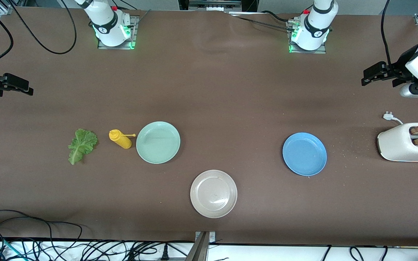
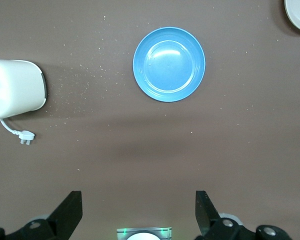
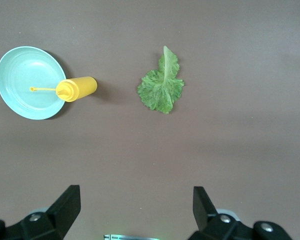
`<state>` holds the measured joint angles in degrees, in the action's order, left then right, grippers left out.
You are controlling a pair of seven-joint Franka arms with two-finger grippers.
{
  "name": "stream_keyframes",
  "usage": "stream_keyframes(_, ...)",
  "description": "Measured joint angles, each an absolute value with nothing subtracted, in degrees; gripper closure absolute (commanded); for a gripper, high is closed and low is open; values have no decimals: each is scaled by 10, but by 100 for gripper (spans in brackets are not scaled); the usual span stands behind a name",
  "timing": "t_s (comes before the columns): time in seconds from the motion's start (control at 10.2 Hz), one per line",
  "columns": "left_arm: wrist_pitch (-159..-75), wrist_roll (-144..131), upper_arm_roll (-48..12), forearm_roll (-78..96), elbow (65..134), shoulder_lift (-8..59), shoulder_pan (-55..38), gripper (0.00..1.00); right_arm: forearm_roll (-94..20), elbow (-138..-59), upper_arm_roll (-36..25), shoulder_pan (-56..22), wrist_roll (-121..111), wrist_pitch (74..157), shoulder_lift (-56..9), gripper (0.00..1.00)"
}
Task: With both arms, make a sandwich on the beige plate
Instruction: 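Move the left gripper over the toaster slots above the toast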
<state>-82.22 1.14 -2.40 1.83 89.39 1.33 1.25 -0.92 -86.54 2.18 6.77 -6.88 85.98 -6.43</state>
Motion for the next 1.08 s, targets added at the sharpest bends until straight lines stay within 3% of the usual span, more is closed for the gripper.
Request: stream_keyframes(1.08,-824,308,-13,-21,860,76,73,0,-9,-865,22,68,-69,860,-64,0)
